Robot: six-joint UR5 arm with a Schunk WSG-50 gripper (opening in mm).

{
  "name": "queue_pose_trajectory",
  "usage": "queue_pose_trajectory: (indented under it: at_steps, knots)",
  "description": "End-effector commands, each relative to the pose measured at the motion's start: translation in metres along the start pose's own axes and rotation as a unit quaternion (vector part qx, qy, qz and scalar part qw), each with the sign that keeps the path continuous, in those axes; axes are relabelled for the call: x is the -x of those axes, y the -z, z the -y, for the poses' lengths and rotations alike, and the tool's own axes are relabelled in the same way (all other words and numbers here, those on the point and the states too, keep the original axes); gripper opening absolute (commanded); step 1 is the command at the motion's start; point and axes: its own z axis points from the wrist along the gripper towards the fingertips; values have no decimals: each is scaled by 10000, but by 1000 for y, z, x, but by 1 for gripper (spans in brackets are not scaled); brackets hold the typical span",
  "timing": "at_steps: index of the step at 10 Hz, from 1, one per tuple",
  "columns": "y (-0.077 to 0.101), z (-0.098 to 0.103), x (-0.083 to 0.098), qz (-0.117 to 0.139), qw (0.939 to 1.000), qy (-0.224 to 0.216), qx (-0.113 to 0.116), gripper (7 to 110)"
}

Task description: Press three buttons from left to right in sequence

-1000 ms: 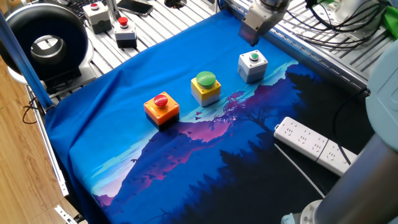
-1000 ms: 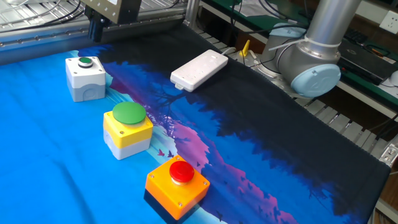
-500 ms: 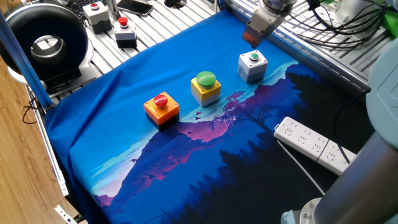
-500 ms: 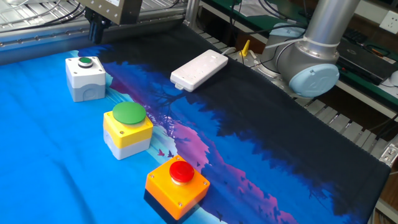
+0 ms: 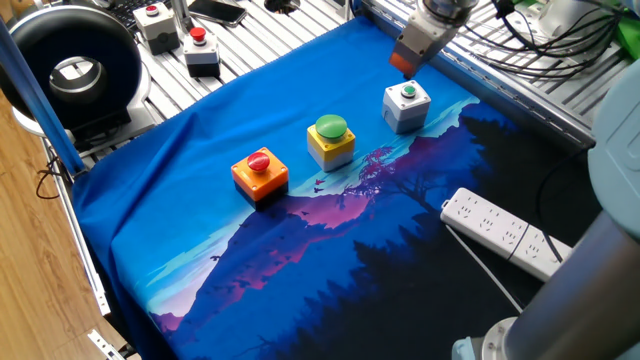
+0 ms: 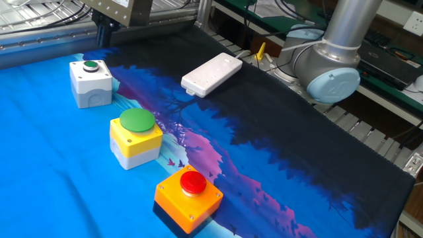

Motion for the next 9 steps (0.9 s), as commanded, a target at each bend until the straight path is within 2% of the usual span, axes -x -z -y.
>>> queue_pose_trajectory:
  at_steps: [1,2,3,4,5,6,7,9]
  knots:
    - [2,-16,-11,-222,9985,-365,340,7]
    - [3,-15,-25,-509,9971,-494,293,7]
    - [4,-10,-33,-674,9962,-523,194,7]
    - [5,-16,-38,-770,9948,-595,307,7]
    - [6,-18,-43,-879,9931,-716,315,7]
    - [6,-13,-48,-975,9914,-848,195,7]
    - [6,-5,-51,-1032,9906,-903,39,7]
    - [5,-9,-45,-911,9921,-851,128,7]
